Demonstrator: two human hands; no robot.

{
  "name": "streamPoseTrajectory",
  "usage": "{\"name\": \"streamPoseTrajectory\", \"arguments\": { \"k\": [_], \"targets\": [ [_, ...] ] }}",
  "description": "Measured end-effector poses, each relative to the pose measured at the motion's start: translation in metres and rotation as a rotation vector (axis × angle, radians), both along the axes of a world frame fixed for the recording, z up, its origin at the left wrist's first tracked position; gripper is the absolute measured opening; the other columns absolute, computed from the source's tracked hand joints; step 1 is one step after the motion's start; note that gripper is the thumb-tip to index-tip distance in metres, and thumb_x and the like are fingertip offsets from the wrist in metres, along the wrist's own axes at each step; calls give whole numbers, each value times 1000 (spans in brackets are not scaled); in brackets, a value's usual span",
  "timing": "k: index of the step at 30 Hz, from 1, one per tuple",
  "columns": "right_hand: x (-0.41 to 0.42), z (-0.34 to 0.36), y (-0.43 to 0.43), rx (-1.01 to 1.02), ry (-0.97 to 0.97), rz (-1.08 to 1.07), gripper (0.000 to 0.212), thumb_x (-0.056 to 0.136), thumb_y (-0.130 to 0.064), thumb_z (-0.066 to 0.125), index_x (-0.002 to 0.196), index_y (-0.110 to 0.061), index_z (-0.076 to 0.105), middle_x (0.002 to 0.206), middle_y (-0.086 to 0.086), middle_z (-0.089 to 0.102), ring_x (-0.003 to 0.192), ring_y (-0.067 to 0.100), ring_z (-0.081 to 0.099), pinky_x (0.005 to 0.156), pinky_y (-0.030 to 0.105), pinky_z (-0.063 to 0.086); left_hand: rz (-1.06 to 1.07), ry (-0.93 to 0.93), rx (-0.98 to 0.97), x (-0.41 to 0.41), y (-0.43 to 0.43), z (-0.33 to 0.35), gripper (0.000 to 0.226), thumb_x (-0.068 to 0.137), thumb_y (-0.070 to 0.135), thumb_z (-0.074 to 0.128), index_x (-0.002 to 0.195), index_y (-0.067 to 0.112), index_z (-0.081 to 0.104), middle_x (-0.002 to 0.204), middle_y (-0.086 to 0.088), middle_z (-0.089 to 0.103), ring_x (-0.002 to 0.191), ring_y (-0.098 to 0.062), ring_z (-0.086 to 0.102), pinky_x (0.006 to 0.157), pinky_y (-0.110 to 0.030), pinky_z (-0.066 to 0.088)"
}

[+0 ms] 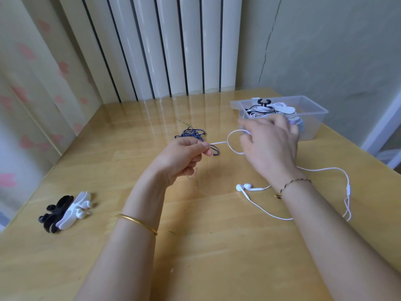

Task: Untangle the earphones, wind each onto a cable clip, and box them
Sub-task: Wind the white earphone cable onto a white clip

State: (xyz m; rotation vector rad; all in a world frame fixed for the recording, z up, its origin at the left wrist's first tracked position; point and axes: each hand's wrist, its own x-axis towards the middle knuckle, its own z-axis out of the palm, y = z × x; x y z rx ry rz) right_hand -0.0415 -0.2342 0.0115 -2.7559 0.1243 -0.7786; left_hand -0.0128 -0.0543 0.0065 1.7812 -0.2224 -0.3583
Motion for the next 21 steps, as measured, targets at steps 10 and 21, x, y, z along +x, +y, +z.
{"name": "streamPoseTrajectory", "arguments": {
  "k": [10, 21],
  "targets": [
    [13, -5, 16, 528, -102, 307, 21, 95, -14, 47, 87, -14, 66, 72, -3, 60, 67, 17, 51, 64, 32, 36, -133, 27, -123, -1, 6, 3, 27, 98, 19, 48, 78, 11, 64, 55, 5, 43, 45, -8, 33, 52, -19, 33],
    [10, -11, 23, 288, -77, 475, 28, 88, -29, 42, 90, -20, 68, 75, -11, 56, 83, 22, 56, 82, 44, 46, -177, 134, -272, -4, 0, 6, 28, 101, 18, 41, 83, 11, 63, 56, 7, 44, 43, -4, 33, 55, -20, 41]
  ]
}}
